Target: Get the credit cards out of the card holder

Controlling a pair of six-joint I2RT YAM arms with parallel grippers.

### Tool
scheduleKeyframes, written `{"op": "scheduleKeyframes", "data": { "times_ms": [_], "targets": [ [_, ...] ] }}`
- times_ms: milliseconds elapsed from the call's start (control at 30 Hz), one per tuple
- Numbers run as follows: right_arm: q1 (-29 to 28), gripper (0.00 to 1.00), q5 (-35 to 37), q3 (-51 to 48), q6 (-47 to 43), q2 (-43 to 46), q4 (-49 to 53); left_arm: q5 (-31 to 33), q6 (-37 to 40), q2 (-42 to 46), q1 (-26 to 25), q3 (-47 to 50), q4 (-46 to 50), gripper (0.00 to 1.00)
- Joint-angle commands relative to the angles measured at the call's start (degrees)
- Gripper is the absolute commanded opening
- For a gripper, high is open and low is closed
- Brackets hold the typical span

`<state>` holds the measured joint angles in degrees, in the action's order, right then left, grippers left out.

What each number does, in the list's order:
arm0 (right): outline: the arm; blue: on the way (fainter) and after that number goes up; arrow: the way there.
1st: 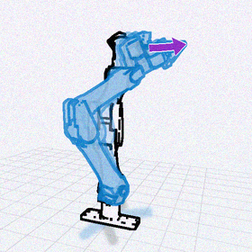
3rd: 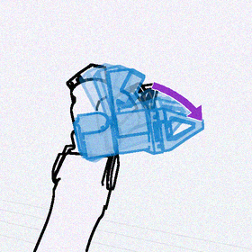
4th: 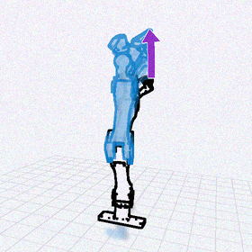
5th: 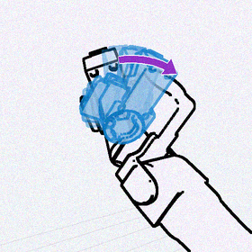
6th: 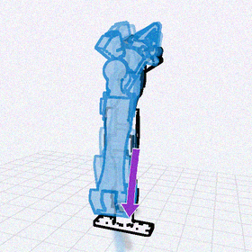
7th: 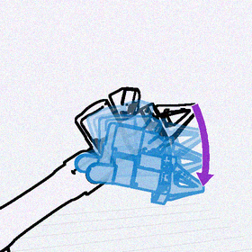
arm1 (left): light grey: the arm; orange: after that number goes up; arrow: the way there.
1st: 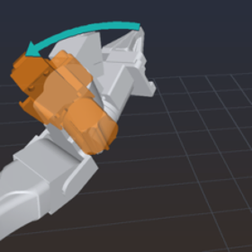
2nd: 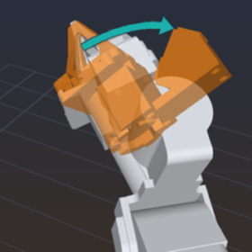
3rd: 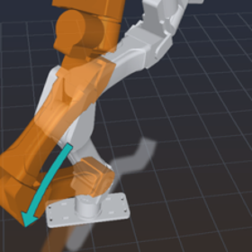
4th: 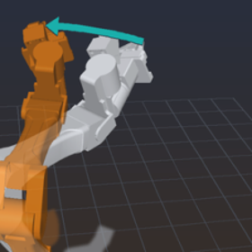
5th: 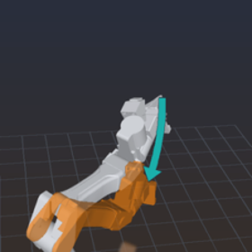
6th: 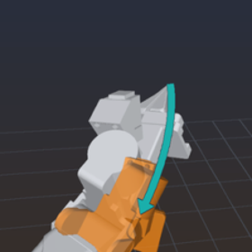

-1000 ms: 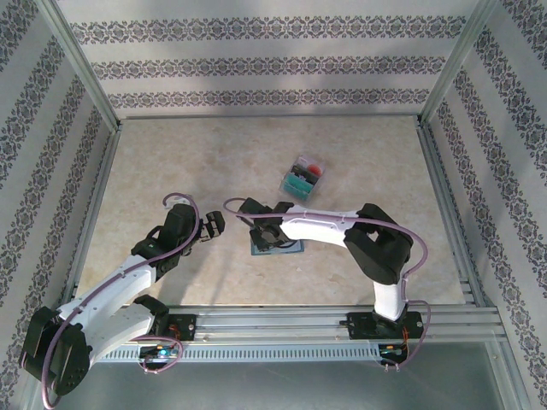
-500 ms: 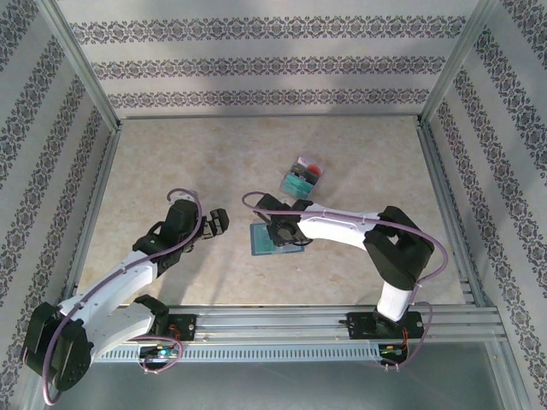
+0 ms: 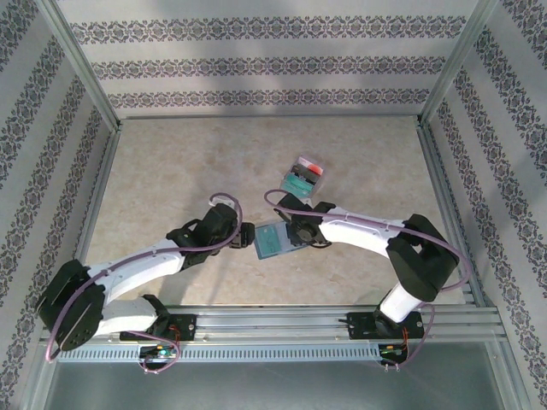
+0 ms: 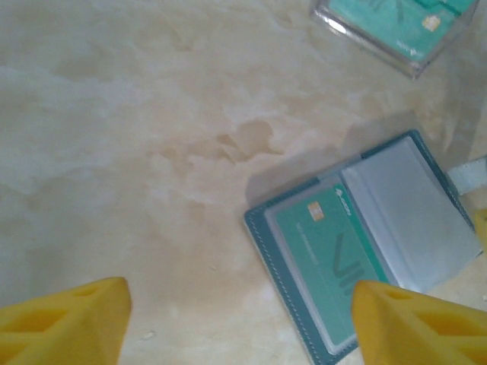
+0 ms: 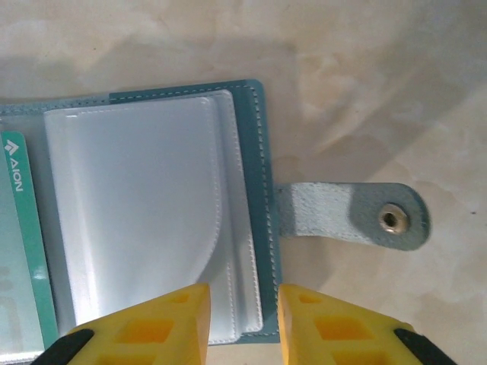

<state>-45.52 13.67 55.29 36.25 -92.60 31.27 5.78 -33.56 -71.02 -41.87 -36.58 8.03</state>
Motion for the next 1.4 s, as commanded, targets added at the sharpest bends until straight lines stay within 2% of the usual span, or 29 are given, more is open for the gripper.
{"op": "scheduleKeyframes", "data": {
  "times_ms": [0, 233, 400, 567, 700, 933, 1367],
  "targets": [
    [1.46, 0.29, 0.33, -1.73, 1.28, 3.07, -0.68, -0.44, 1.22, -3.02, -2.77, -2.16, -3.57, 0.68],
    [3.36, 0.27, -0.64, -2.49, 0.93, 8.38, -0.11, -4.03, -0.31, -9.59, -4.71, -2.94, -8.18, 0.47],
    [4.00, 0.22, -9.03, -3.18, 0.49, 10.14, -4.39, -3.86, -1.83, -12.89, -4.72, -2.97, -9.78, 0.33],
    [4.20, 0.19, -17.42, -2.65, 1.22, 7.36, -8.71, -3.29, -3.29, -15.50, -3.72, -2.38, -10.88, 0.25],
    [4.15, 0.15, -21.92, -2.07, 2.06, 3.97, -11.60, -5.21, -4.08, -16.84, -2.28, -1.57, -13.55, 0.24],
    [4.13, 0.15, -25.27, -1.25, 3.02, -0.35, -15.15, -7.32, -4.28, -19.04, -0.46, -1.52, -15.50, 0.22],
    [4.38, 0.24, -27.38, -0.53, 3.18, -5.74, -17.83, -8.61, -4.80, -20.95, 0.81, -0.21, -16.47, 0.19]
  ]
}}
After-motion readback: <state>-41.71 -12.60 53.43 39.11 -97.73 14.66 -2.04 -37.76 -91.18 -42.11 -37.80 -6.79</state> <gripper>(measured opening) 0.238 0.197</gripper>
